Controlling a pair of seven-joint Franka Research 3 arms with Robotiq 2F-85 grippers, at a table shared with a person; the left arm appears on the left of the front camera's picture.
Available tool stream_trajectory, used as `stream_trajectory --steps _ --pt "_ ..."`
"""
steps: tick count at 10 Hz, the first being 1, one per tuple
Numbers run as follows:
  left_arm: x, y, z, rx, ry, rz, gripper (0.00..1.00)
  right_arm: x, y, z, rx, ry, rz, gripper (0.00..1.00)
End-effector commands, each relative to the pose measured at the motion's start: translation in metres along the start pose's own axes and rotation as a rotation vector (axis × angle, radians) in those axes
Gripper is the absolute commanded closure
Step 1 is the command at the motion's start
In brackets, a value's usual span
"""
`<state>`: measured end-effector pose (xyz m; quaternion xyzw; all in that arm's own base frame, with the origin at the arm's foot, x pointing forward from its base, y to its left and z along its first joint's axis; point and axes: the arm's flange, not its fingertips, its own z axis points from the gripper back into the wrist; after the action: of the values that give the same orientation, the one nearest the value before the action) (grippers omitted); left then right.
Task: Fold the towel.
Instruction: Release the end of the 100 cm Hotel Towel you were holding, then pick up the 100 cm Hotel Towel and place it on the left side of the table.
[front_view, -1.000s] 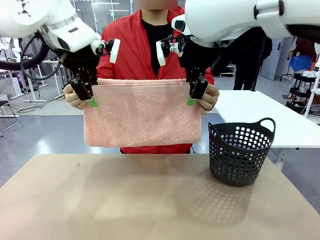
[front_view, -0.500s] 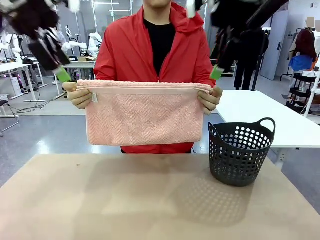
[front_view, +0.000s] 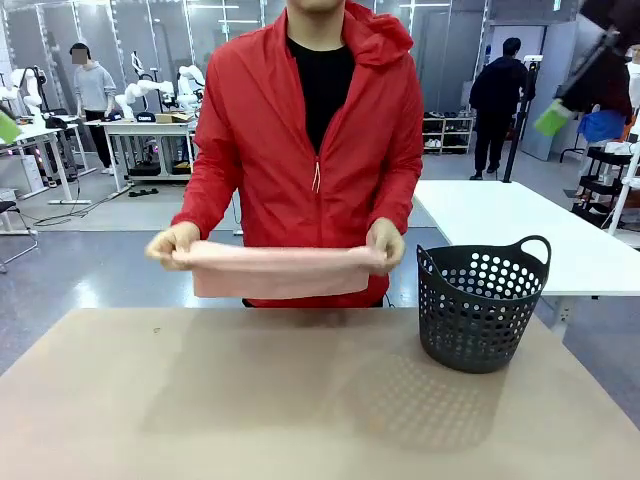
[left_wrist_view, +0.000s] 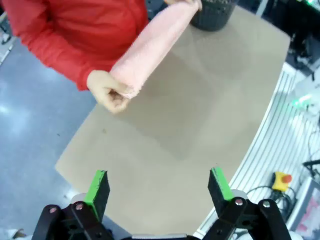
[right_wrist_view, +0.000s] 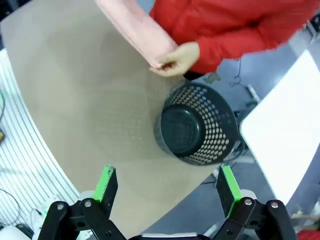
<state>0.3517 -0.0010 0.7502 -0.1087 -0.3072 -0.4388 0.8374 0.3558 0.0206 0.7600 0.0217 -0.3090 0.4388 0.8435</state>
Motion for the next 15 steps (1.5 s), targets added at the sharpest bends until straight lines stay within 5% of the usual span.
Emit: stream_trajectory --steps 1,15 --pt "-0.016 -0.002 -0.007 0.023 -0.028 0.102 0.00 -0.026 -0.002 0.000 -0.026 -0.053 -0.178 0.00" --pt "-0.025 0.009 -0.002 0.025 0.004 0.113 0.00 -0.043 -0.016 0.006 -0.024 -0.022 -0.217 0.00"
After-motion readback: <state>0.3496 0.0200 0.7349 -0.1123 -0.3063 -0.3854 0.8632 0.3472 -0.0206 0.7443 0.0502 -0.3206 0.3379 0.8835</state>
